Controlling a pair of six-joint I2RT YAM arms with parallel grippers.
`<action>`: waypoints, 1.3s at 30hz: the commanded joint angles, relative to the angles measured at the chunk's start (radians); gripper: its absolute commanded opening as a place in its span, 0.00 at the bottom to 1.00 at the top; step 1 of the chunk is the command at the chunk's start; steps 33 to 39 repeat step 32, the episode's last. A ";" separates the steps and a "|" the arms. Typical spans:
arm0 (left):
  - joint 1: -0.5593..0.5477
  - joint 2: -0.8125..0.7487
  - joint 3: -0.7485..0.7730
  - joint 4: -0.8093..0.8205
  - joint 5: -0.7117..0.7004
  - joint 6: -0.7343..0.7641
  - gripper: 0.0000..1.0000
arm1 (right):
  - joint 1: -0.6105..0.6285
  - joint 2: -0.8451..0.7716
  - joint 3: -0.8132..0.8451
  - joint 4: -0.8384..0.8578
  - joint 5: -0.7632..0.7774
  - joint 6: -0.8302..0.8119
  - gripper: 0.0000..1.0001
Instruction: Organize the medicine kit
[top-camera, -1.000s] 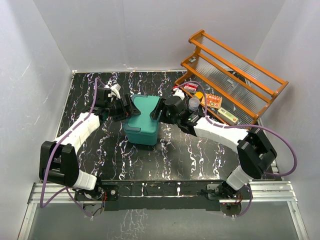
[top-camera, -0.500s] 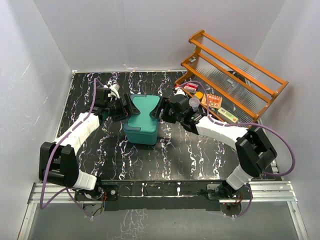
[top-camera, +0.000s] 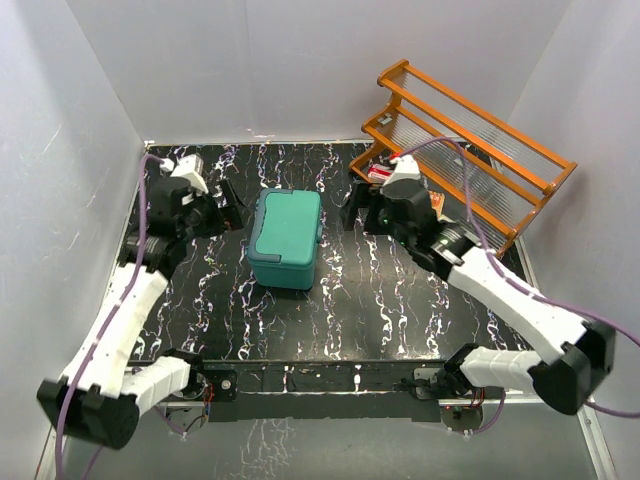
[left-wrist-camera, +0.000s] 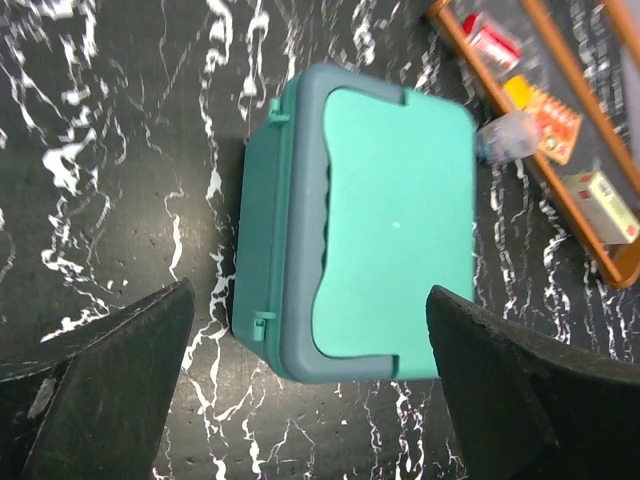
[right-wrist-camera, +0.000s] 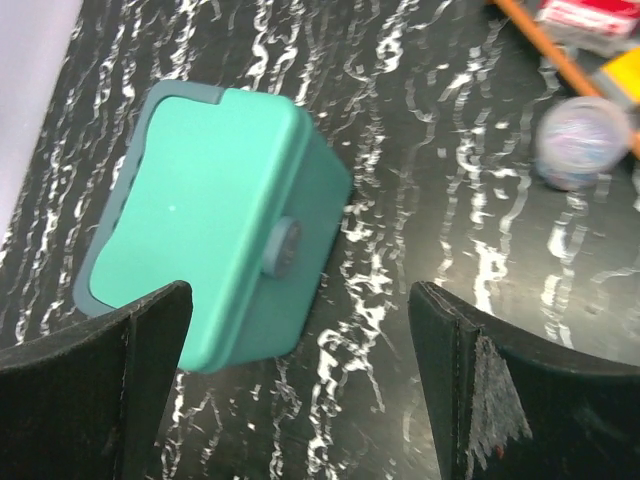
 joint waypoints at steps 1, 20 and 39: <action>-0.001 -0.168 0.014 -0.064 -0.042 0.059 0.99 | -0.003 -0.155 0.003 -0.180 0.210 -0.085 0.88; -0.002 -0.510 0.194 -0.327 -0.136 0.196 0.99 | -0.003 -0.551 0.184 -0.563 0.384 -0.132 0.98; -0.001 -0.514 0.182 -0.314 -0.138 0.202 0.99 | -0.003 -0.573 0.159 -0.536 0.377 -0.116 0.98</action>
